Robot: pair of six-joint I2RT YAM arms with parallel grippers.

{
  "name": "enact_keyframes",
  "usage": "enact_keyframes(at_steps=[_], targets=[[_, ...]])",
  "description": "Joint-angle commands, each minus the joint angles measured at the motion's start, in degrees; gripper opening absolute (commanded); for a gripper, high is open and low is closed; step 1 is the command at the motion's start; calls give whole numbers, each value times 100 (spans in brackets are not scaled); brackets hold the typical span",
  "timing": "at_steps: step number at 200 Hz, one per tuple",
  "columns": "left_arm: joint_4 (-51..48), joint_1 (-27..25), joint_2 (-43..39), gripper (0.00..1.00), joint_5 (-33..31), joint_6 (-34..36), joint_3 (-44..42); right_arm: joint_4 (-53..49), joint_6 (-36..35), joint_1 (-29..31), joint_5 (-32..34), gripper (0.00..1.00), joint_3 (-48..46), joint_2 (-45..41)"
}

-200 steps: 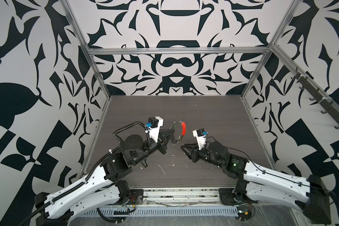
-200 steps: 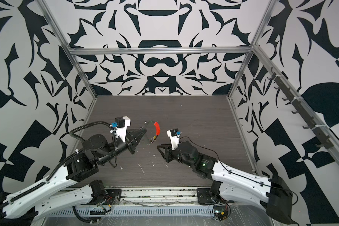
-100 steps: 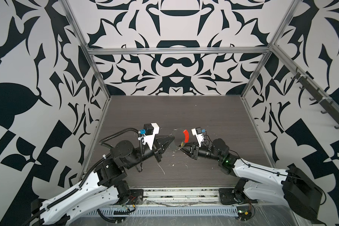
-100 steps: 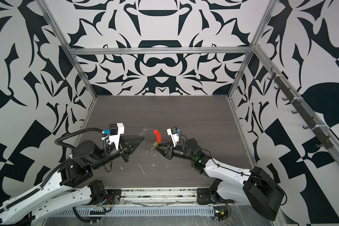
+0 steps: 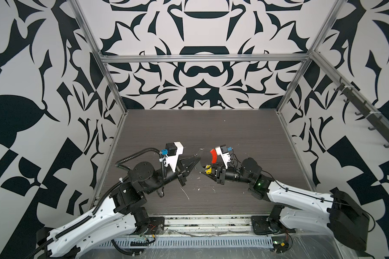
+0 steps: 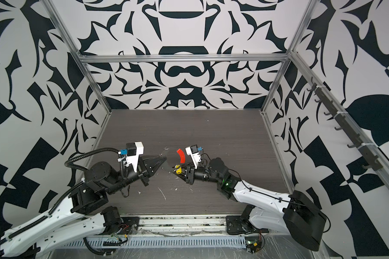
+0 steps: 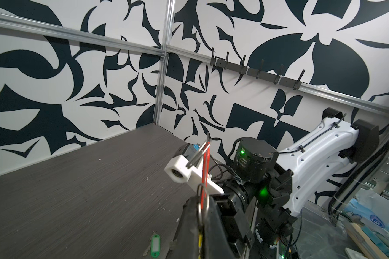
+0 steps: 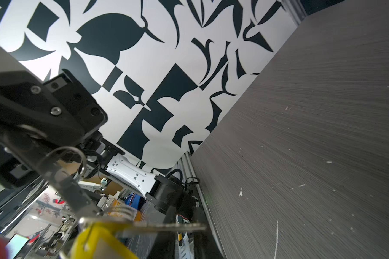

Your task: Remove the keys from the keyring

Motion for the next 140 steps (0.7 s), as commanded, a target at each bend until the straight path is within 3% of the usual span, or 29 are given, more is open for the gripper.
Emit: enact_keyframes(at_steps=[1,40,72,95,140], targets=[[173,-15,-23,0,-83,128,97,-396,-316,-10,449,17,-41,-394],[176,-15,33,0,-233,243,133,-685,-392,75,103,15,129,-469],[116,-19,30,0,-310,376,236,-1343,-495,192,584,14,92,-606],[38,-17,132,0,-268,395,303,-1277,-481,190,533,18,67,-693],[211,-19,270,0,-139,250,196,-725,-558,235,186,14,386,-386]])
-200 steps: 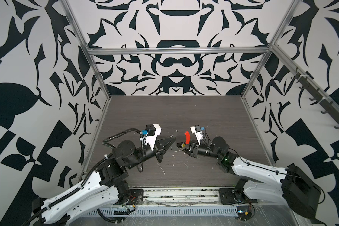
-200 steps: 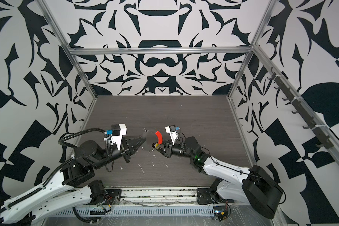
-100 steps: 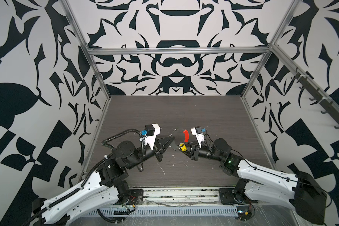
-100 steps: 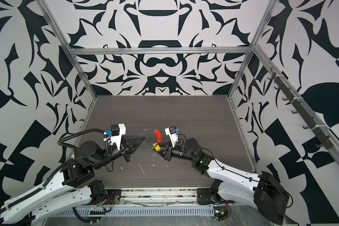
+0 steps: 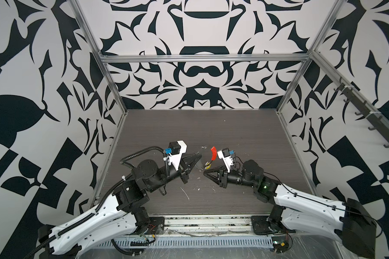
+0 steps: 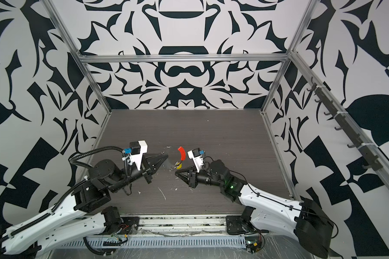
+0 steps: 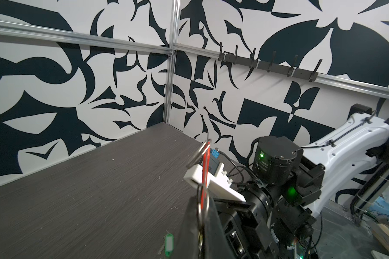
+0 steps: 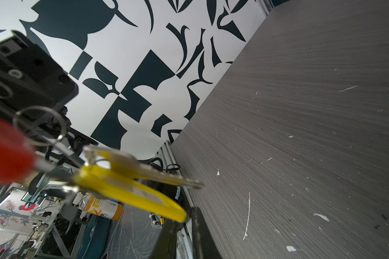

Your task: Remove the keys from the keyring

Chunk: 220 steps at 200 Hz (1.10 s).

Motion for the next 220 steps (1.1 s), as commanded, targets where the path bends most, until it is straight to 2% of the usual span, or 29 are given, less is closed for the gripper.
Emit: enact_keyframes(at_steps=[1,57,91,167,220], targets=[[224,-19,-27,0,78,-57,96,579,-157,40,-159,14,343,135],[296,-12,-130,0,456,-277,77,1615,-246,-206,-225,10,226,485],[195,-13,-211,0,526,-348,18,2072,-132,-403,-586,10,211,548],[-76,-18,-342,0,792,-297,-36,2246,-246,-704,-1816,7,425,397],[-280,-19,-191,0,909,-164,42,1631,-431,-703,-2584,7,941,432]])
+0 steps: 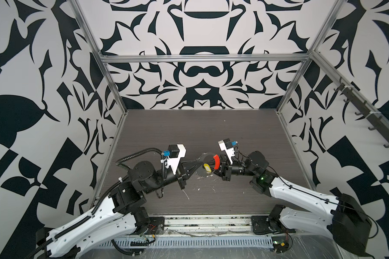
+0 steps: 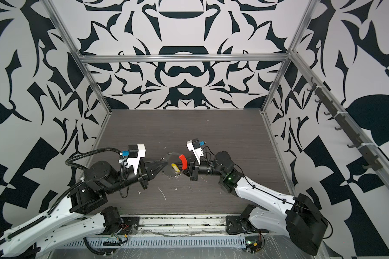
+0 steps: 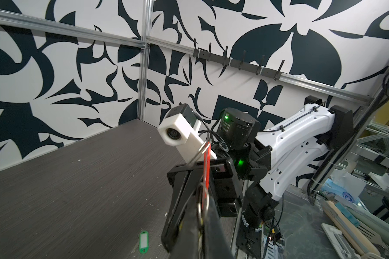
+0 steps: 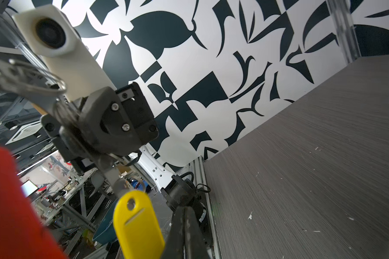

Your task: Remove the keys from the keyring

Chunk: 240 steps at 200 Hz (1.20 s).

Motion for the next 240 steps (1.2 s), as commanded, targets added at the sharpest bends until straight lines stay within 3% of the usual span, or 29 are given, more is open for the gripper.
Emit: enact_keyframes(at_steps=[1,77,94,112,131,175,214,240], targets=[[-95,-19,54,0,44,120,40,20,-172,5,-625,6,447,-96],[205,-14,121,0,-475,438,-32,-407,-249,149,-931,6,859,-284],[107,-12,177,0,-512,535,50,-684,-415,150,-883,10,913,-448],[0,-17,256,0,-438,531,174,-1867,-1060,148,-22,22,1026,-761],[-103,-19,359,0,-440,500,266,-2840,-1478,149,1291,28,1086,-1075],[-123,-22,488,0,-725,359,248,-3682,-1437,149,3018,35,1082,-1436],[-156,-184,605,0,-1795,343,264,-4419,-1044,148,4364,40,1023,-1939],[-110,-393,758,0,-2538,435,271,-4675,-847,149,4580,39,980,-2190]])
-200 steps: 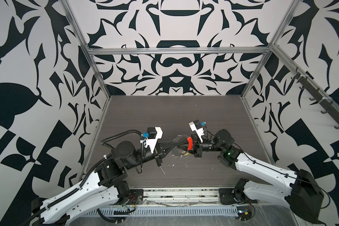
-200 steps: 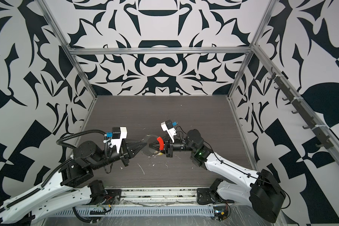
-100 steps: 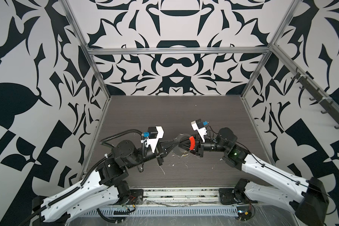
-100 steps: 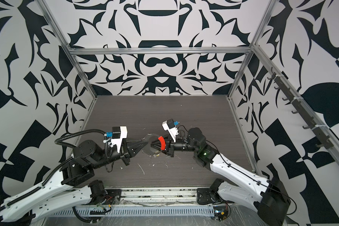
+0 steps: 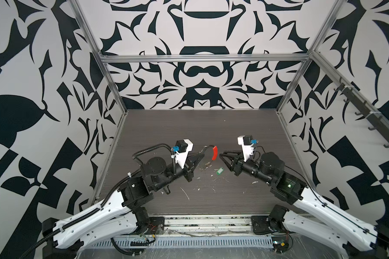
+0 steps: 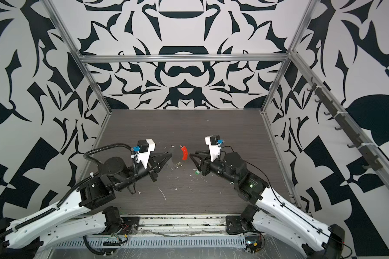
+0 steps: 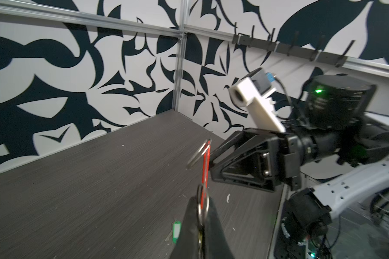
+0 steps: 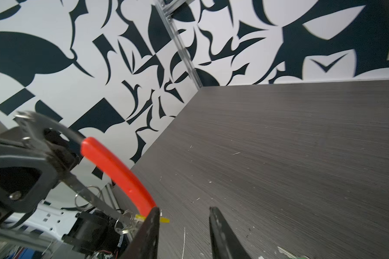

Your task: Remove the keys from the keyring

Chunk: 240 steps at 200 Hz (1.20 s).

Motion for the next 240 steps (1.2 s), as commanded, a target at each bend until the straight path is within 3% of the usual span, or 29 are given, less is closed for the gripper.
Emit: enact_keyframes(at_steps=[1,32,53,78,125,240], targets=[[9,-179,78,0,-1015,136,66,-229,257,27,643,39,214,-219],[434,-563,153,0,-1871,435,-53,-224,773,32,85,35,354,124],[743,-810,226,0,-2302,644,-139,435,1392,70,-174,34,118,416],[948,-1048,388,0,-2681,838,-151,878,1595,344,-92,34,80,731],[1095,-1146,458,0,-2782,899,-186,1183,1616,683,70,34,161,1192],[1099,-1174,353,0,-2586,802,-258,1614,1613,683,-76,25,200,1568]])
